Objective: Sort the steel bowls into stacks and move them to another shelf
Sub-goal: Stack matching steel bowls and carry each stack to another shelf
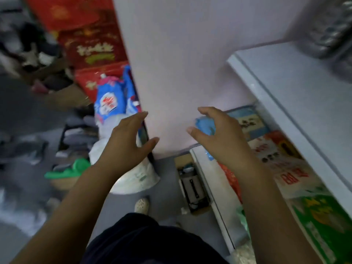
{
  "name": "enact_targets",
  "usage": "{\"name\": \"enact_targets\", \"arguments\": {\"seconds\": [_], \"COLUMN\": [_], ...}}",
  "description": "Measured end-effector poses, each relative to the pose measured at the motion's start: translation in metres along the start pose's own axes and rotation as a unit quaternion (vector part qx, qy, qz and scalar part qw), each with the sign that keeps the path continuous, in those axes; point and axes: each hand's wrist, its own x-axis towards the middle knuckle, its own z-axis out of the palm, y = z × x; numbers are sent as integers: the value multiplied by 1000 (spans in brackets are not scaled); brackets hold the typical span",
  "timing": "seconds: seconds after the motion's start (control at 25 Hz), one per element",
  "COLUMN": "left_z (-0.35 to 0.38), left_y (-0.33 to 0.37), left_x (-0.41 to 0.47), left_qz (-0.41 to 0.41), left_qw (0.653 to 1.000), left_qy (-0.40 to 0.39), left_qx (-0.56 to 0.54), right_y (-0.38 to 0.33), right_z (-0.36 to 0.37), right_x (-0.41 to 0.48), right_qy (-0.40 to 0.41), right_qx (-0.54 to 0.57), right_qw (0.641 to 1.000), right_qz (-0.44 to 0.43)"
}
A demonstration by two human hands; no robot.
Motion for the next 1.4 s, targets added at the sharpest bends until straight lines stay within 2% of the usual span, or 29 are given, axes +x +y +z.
{"name": "enact_targets", "arguments": {"seconds": [0.12,0.28,0.6,0.76,0.96,1.2,1.4], "left_z": [-39,-105,-244,-306,-355,-385,-436], "left_y": [-52,-126,-273,-331,-375,-411,-457], "left_x": [-40,-107,-262,-335,-402,-448,-473], "left_qz": [-90,-199,-369,-435,-516,-590,-627], "left_qw": [994,969,898,851,790,721,654], "left_qy": [58,142,227,276,317,356,412], "left_qx": [4,28,81,100,99,71,95], "right_y": [-42,-120,-311,-397,-479,-552,-639], "right_z": [59,151,371,475,562,643,728], "right_x": [18,34,4,-30,-68,-94,-111], "right_qy": [-99,-192,-311,-355,-429,-500,-538], "right_qx": [-27,-55,-37,-25,-8,-15,20], "right_qw": [993,967,900,859,801,732,677], "right_qz": [-61,-159,-303,-369,-417,-463,-503]}}
